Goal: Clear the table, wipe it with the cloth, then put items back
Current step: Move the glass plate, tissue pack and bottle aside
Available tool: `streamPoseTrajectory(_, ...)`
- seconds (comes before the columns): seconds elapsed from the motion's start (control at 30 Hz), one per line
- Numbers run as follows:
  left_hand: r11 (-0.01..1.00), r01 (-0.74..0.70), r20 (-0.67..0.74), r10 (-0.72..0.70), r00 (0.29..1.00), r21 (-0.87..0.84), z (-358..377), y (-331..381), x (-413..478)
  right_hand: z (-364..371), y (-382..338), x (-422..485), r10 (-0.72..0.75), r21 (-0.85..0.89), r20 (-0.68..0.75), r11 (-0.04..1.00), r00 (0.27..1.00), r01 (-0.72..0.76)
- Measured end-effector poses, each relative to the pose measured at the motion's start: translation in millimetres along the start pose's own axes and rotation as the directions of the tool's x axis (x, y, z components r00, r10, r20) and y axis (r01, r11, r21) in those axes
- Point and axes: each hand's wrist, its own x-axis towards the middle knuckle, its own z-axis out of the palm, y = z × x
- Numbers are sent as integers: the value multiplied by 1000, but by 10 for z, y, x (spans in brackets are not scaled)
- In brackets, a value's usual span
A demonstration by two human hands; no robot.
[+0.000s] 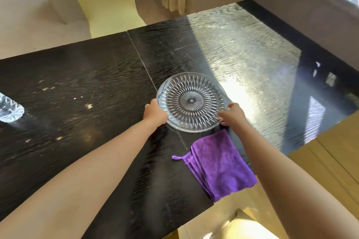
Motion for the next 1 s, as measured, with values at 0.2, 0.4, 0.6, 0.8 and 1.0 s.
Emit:
streamPoseTrajectory(0.2,979,-105,154,78,985,175,-411,160,-310,-302,-557,-427,-90,-517,207,835,974,187)
streamPoseTrajectory(0.4,918,-215,465,39,884,333,-1216,293,-626,-425,-1338,-907,-87,-524,468,774,880,355)
streamPoseTrajectory(0.6,869,-256,500,11,866,424,-2036,-28,-820,109,-2052,-1437,-138,-582,582,618,801,529)
streamPoseTrajectory(0.8,915,-153,459,-38,888,373,-2965,-638,-880,888,-2704,-2008,-65,-613,709,435,702,660)
streamPoseTrajectory(1.0,920,-120,471,-76,879,372,-3806,-1423,-867,1804,-3283,-2446,-1,-586,778,358,628,727)
